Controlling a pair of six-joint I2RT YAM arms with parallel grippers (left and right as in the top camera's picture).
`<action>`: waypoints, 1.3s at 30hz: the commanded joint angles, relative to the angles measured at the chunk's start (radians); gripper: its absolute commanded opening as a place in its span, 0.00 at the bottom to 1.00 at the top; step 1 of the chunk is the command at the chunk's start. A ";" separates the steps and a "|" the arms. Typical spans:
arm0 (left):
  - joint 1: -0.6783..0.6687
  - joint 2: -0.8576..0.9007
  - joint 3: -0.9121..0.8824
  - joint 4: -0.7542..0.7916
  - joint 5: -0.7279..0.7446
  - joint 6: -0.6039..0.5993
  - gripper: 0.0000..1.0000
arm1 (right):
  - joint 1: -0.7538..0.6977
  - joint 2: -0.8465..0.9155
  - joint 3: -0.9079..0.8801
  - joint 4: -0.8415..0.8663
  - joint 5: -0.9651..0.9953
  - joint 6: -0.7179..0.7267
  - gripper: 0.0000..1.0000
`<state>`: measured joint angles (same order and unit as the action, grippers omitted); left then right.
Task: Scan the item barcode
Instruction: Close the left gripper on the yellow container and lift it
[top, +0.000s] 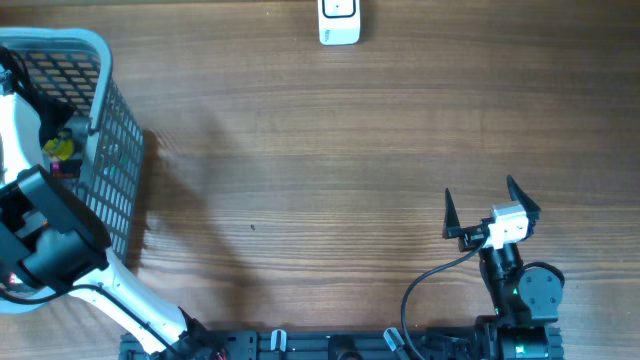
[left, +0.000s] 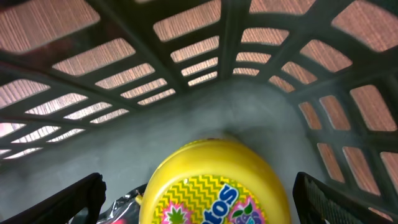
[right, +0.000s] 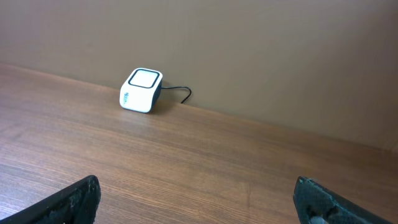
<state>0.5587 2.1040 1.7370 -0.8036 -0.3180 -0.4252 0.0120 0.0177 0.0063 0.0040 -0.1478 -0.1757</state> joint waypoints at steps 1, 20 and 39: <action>0.007 0.006 -0.010 0.015 -0.024 -0.002 0.94 | 0.004 -0.001 -0.001 0.003 0.013 0.019 1.00; 0.007 0.069 -0.010 0.041 -0.024 -0.002 0.90 | 0.004 -0.001 -0.001 0.003 0.013 0.018 1.00; 0.007 0.073 -0.010 0.037 -0.077 0.003 0.51 | 0.004 -0.001 -0.001 0.003 0.013 0.018 1.00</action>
<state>0.5583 2.1624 1.7370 -0.7563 -0.3508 -0.4244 0.0120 0.0177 0.0063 0.0040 -0.1478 -0.1757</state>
